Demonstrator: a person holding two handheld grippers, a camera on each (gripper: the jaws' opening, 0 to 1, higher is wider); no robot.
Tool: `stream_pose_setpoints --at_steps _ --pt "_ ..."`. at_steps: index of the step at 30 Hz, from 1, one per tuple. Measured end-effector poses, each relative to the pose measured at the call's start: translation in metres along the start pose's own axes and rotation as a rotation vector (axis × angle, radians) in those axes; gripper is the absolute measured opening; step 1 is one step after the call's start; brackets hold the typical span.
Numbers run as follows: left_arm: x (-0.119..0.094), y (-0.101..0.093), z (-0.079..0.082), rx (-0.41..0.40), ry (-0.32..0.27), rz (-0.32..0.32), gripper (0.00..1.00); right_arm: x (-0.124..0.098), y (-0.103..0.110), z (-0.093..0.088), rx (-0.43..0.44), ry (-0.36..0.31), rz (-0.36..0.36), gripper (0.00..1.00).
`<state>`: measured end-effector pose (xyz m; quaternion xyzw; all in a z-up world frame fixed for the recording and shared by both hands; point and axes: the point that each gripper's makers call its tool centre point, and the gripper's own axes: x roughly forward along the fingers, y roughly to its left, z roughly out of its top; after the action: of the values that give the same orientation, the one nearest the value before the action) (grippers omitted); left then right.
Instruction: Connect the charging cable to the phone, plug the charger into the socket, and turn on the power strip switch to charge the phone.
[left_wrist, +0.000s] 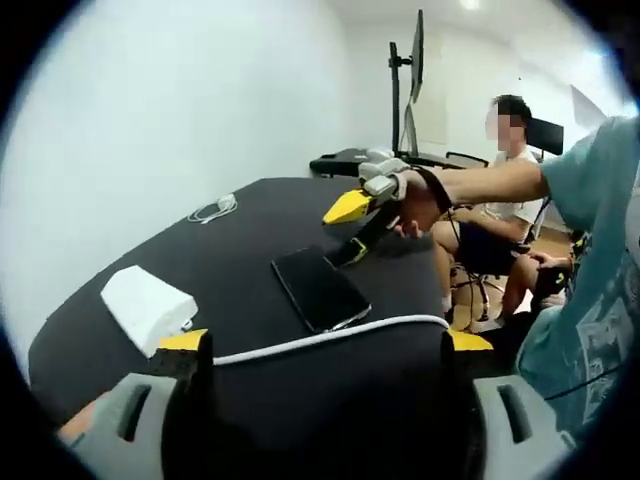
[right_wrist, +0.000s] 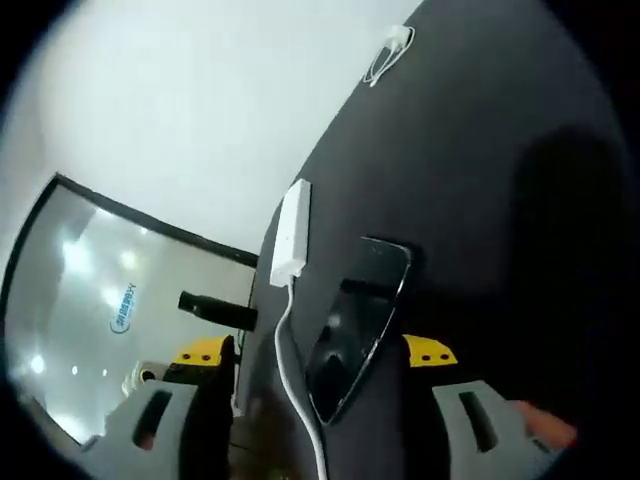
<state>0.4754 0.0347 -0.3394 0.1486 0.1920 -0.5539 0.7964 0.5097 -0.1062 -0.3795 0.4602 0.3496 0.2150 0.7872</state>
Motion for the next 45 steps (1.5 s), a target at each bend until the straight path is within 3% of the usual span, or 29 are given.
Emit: stream_pose_setpoints --at_steps 7,11,20,35,45 --pt "0.042 0.004 -0.010 -0.039 0.038 -0.052 0.87 0.007 -0.001 0.000 0.021 -0.005 0.017 0.56" --pt "0.063 -0.002 -0.018 -0.110 0.053 -0.113 0.87 0.006 -0.004 0.002 0.044 0.001 0.034 0.55" --pt "0.105 -0.013 -0.023 -0.146 0.070 -0.173 0.85 0.010 -0.007 0.000 0.042 0.000 0.039 0.48" --pt "0.113 -0.018 -0.017 -0.164 0.048 -0.177 0.77 0.027 -0.004 0.006 0.015 0.022 0.061 0.45" --pt "0.114 -0.016 -0.019 -0.156 0.064 -0.165 0.74 0.043 -0.004 0.008 -0.032 0.060 0.047 0.37"
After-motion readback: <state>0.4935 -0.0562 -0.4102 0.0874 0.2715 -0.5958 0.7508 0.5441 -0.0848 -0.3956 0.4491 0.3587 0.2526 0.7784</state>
